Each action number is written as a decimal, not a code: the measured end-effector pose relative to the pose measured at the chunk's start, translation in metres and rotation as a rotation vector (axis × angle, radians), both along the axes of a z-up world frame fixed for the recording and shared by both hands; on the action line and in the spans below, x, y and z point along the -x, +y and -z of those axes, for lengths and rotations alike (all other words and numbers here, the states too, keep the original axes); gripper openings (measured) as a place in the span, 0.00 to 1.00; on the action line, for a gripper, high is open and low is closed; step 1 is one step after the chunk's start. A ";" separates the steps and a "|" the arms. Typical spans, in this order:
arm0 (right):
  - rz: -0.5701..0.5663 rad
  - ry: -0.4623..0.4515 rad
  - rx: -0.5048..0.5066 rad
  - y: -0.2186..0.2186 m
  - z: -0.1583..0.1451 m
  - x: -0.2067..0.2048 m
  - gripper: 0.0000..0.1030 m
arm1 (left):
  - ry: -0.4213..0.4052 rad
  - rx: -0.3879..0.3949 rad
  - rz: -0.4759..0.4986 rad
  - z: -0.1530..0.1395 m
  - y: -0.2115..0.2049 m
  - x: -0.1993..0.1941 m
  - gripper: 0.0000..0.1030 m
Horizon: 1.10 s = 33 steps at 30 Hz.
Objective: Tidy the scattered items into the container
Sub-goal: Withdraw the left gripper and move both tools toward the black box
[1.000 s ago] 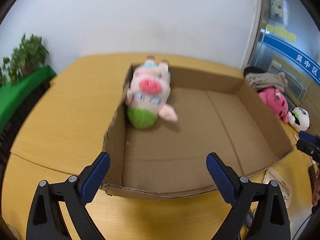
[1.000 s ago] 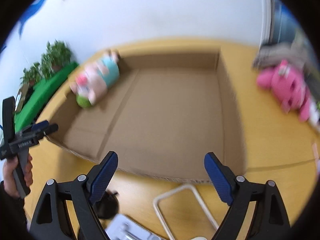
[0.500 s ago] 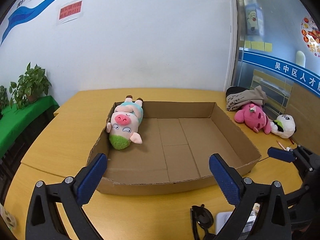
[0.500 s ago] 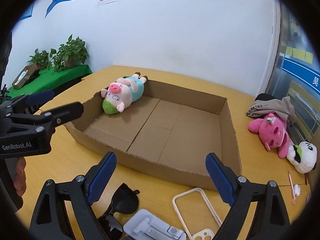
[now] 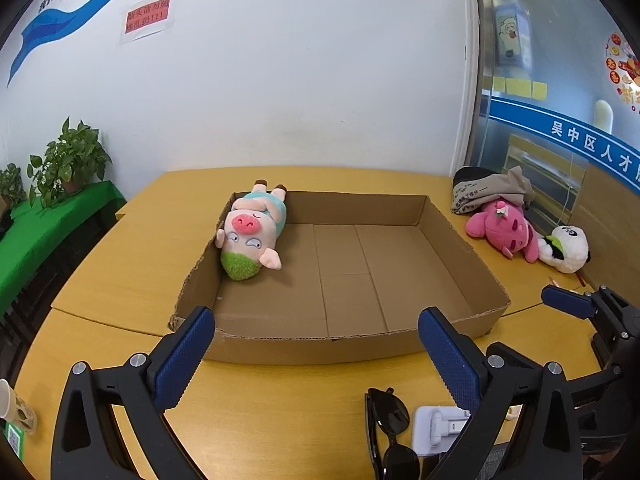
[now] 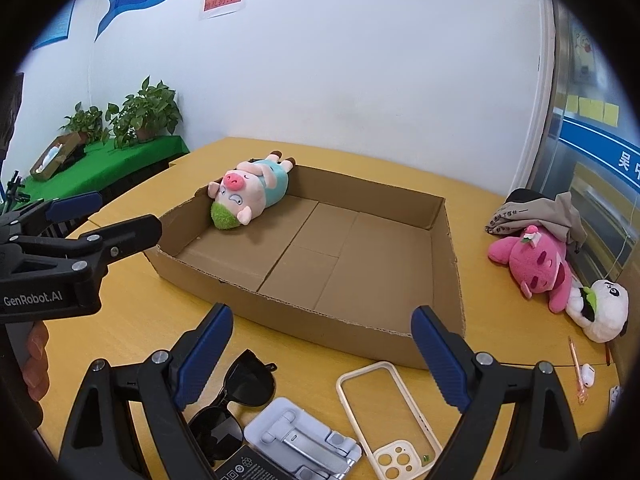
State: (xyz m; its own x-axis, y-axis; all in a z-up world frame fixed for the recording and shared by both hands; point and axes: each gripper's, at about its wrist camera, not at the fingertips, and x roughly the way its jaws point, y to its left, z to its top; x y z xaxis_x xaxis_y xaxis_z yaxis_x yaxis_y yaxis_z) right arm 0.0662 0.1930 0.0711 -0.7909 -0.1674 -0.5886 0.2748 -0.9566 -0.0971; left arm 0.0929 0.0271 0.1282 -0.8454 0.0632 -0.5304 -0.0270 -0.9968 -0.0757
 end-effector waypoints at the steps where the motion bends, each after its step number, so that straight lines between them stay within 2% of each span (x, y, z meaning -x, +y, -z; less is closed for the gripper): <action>1: 0.002 -0.002 -0.005 0.000 0.001 -0.001 0.89 | -0.001 -0.008 0.008 0.000 0.000 0.000 1.00; 6: 0.009 -0.016 0.027 0.007 0.003 -0.002 0.89 | -0.022 -0.035 0.033 0.002 0.001 0.001 1.00; 11: 0.003 -0.013 0.036 0.011 0.003 -0.004 0.89 | -0.031 0.000 0.029 0.008 0.010 0.002 1.00; 21: 0.018 -0.049 0.038 0.015 0.013 0.001 0.89 | -0.083 0.011 0.021 0.026 0.020 0.003 1.00; 24: 0.018 -0.049 0.042 0.017 0.016 0.000 0.87 | -0.097 -0.015 0.032 0.030 0.015 0.003 1.00; 26: 0.008 -0.055 0.081 0.021 0.015 -0.001 0.77 | -0.115 -0.024 0.027 0.033 0.011 0.005 0.94; 27: 0.007 -0.063 0.097 0.022 0.016 0.000 0.55 | -0.130 -0.028 0.026 0.036 0.009 0.006 0.78; 28: 0.005 -0.073 0.107 0.024 0.018 0.001 0.30 | -0.141 -0.036 0.024 0.039 0.007 0.008 0.57; 29: 0.000 -0.082 0.117 0.025 0.019 0.002 0.19 | -0.159 -0.057 0.025 0.043 0.003 0.009 0.47; 30: -0.001 -0.088 0.123 0.027 0.021 0.003 0.09 | -0.172 -0.079 0.034 0.046 0.000 0.011 0.32; 31: 0.000 -0.091 0.126 0.028 0.022 0.003 0.09 | -0.182 -0.087 0.037 0.049 -0.001 0.011 0.29; 33: 0.007 -0.092 0.134 0.031 0.024 0.003 0.09 | -0.179 -0.061 0.031 0.051 0.000 0.010 0.31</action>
State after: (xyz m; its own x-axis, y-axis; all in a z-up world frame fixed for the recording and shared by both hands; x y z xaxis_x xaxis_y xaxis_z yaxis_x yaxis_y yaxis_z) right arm 0.0634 0.2240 0.0473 -0.7359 -0.2439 -0.6316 0.2696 -0.9613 0.0570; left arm 0.0833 0.0270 0.0775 -0.7352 0.1239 -0.6665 -0.0381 -0.9891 -0.1419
